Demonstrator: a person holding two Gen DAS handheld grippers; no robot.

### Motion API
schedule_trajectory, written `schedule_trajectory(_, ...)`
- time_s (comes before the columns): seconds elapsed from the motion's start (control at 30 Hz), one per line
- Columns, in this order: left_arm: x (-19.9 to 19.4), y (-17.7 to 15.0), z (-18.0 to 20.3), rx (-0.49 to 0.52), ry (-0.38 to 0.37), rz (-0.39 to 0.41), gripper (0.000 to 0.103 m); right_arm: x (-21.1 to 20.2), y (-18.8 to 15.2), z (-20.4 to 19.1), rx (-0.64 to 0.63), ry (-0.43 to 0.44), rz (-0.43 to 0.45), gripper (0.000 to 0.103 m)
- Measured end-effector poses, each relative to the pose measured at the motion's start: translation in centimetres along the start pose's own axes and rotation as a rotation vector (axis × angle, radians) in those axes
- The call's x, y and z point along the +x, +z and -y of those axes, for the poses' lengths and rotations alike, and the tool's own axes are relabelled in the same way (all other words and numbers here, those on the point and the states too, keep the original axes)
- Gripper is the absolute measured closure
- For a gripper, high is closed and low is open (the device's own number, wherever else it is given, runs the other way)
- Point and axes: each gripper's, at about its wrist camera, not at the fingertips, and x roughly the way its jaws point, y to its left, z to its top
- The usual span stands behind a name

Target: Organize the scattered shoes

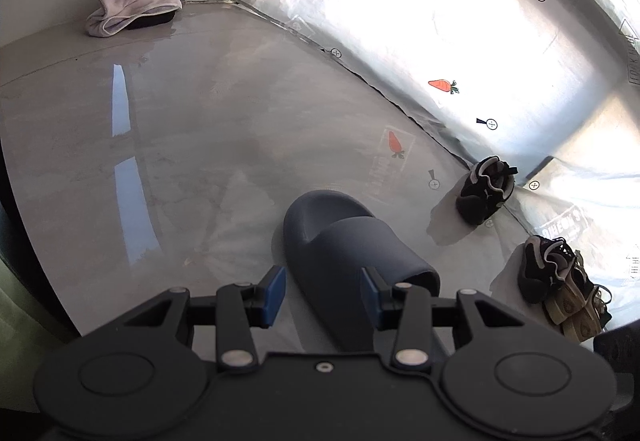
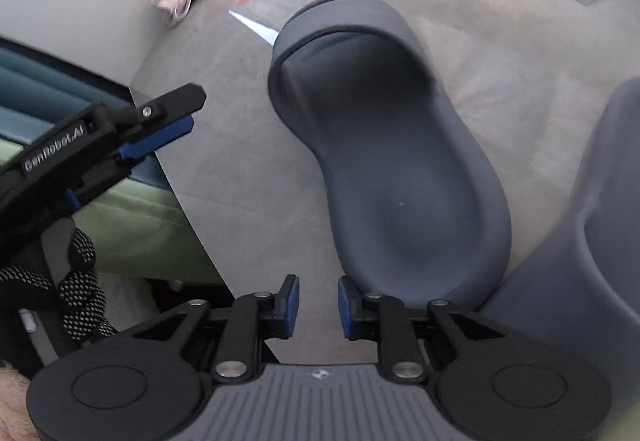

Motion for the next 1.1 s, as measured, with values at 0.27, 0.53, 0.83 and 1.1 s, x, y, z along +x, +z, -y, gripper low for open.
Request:
schedule_trajectory(0.27,0.1,-0.3,0.6,0.012,-0.008,-0.016,0.062,-1.6,2.2,-0.7,-0.139,-0.319,0.126,0.083)
schedule_trajectory(0.53,-0.3,-0.4,0.3,0.000,0.005,-0.001,0.061,-2.1,5.7,1.7,-0.014,-0.511,0.366,0.078)
schedule_trajectory(0.83,-0.5,1.1,-1.5,-0.052,0.061,0.020,0.061,2.3,6.8,-5.7,-0.108,-0.443,0.616,0.021)
schedule_trajectory(1.1,-0.5,1.4,-1.5,-0.041,0.065,0.017,0.061,2.8,5.3,-5.6,-0.232,-0.319,0.527,0.074)
